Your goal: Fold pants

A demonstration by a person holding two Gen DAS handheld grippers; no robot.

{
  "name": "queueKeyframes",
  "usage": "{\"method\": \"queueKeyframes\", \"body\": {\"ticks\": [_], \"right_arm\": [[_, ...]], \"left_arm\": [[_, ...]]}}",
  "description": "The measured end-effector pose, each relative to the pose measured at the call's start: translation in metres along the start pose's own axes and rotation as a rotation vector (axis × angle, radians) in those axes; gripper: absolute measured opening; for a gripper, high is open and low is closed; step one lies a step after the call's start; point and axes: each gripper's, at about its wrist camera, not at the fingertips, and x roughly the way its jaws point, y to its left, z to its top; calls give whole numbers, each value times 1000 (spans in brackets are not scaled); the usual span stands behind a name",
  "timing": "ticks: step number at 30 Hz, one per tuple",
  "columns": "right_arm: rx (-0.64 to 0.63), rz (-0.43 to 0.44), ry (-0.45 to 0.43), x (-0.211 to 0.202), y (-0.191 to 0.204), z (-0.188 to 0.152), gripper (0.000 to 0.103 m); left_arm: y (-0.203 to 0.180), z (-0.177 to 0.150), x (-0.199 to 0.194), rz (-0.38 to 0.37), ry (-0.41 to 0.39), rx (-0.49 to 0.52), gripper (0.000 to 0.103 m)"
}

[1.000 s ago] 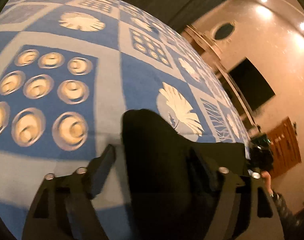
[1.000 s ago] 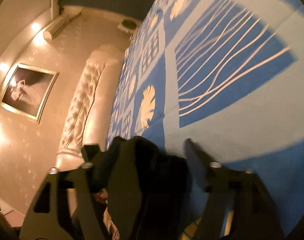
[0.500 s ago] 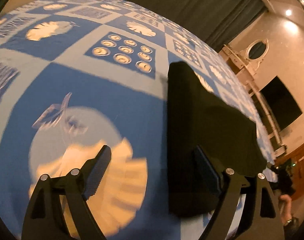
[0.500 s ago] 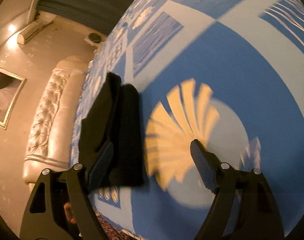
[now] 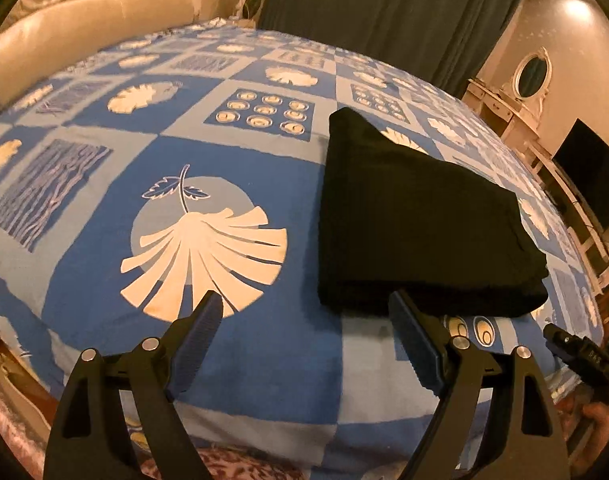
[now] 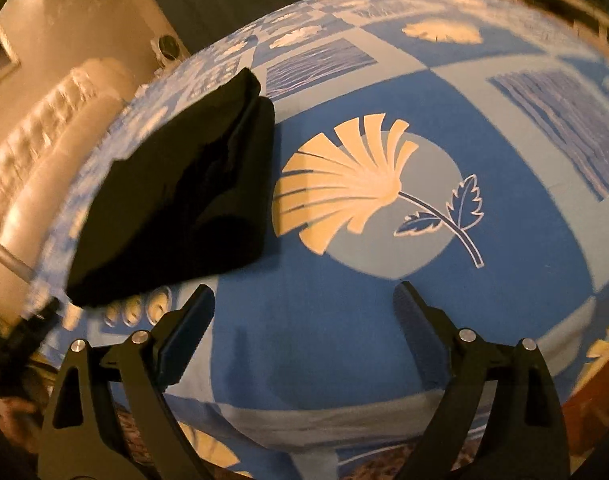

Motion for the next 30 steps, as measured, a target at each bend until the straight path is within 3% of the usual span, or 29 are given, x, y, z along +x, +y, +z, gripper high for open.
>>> {"method": "queueKeyframes", "body": {"ticks": [4, 14, 30], "right_arm": [[-65, -64, -33, -3, 19, -10, 91], [-203, -101, -144, -20, 58, -26, 91], [-232, -98, -150, -18, 69, -31, 91]], "left_arm": [[-13, -9, -5, 45, -24, 44, 84], [-34, -19, -12, 78, -63, 110, 84], [-54, -27, -9, 101, -36, 169, 84]]}}
